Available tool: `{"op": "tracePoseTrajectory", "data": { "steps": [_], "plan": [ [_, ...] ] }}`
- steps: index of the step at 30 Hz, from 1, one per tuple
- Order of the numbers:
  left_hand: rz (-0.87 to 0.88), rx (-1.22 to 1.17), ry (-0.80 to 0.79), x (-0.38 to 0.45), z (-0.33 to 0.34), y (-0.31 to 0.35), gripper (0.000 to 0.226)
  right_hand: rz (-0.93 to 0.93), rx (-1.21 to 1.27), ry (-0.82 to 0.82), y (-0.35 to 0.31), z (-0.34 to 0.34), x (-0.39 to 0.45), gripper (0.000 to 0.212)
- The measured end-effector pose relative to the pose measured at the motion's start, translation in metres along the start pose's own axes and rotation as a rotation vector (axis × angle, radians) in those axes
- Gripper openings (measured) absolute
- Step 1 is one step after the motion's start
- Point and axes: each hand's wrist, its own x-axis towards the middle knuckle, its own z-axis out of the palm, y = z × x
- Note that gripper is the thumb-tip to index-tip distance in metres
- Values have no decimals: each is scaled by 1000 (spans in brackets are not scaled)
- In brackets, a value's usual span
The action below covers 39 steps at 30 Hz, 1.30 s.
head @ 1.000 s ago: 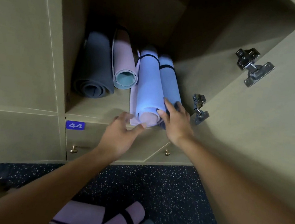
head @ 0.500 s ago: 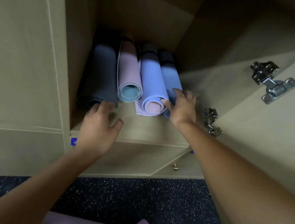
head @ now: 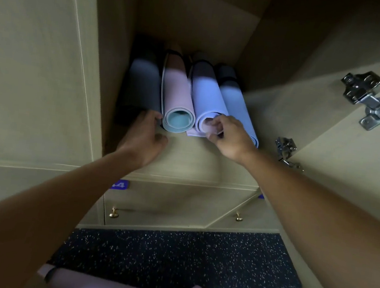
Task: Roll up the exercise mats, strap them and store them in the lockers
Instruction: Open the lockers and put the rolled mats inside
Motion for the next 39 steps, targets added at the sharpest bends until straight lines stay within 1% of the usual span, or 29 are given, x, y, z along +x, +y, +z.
{"op": "tracePoseTrajectory", "data": {
  "steps": [2,4,6,9,10,12,14,16,18,22,24,26,28,31,34,36,39],
  "plan": [
    [17,-17,-19,8,-1,0,52,8,-9,-42,-4,2,6,41],
    [33,-31,-46,15,-2,-1,55,4,7,-45,-6,3,9,40],
    [38,-27,-58,18,-2,-2,58,-11,45,-12,-5,3,9,32],
    [31,34,-61,14,0,-1,59,-31,78,35,1,0,5,10],
    [28,77,-57,11,0,0,60,-32,76,50,2,0,3,6],
    [7,161,-48,3,0,3,61,-30,83,94,1,2,-3,7],
    [-26,192,-25,-11,0,8,58,-23,118,100,-2,3,-14,10],
    [-34,206,3,-30,0,10,52,-33,149,67,-6,4,-25,15],
    [0,234,19,-50,0,8,47,-50,156,56,-10,6,-37,16],
    [89,234,33,-99,1,4,38,-49,235,119,-20,21,-75,9],
    [99,240,-34,-121,5,1,36,-63,289,129,-26,32,-105,9],
    [99,242,-152,-136,10,-2,36,-77,325,102,-29,40,-142,11],
    [122,251,-253,-150,14,-5,36,-56,316,27,-28,49,-182,9],
    [173,321,-382,-171,25,-17,33,19,322,-74,-16,65,-237,13],
    [230,401,-504,-193,44,-30,37,123,363,-133,5,85,-285,19],
    [271,434,-591,-204,60,-34,41,228,390,-160,18,94,-312,23],
    [299,425,-700,-223,87,-43,42,417,429,-297,38,110,-350,28]
  ]
}}
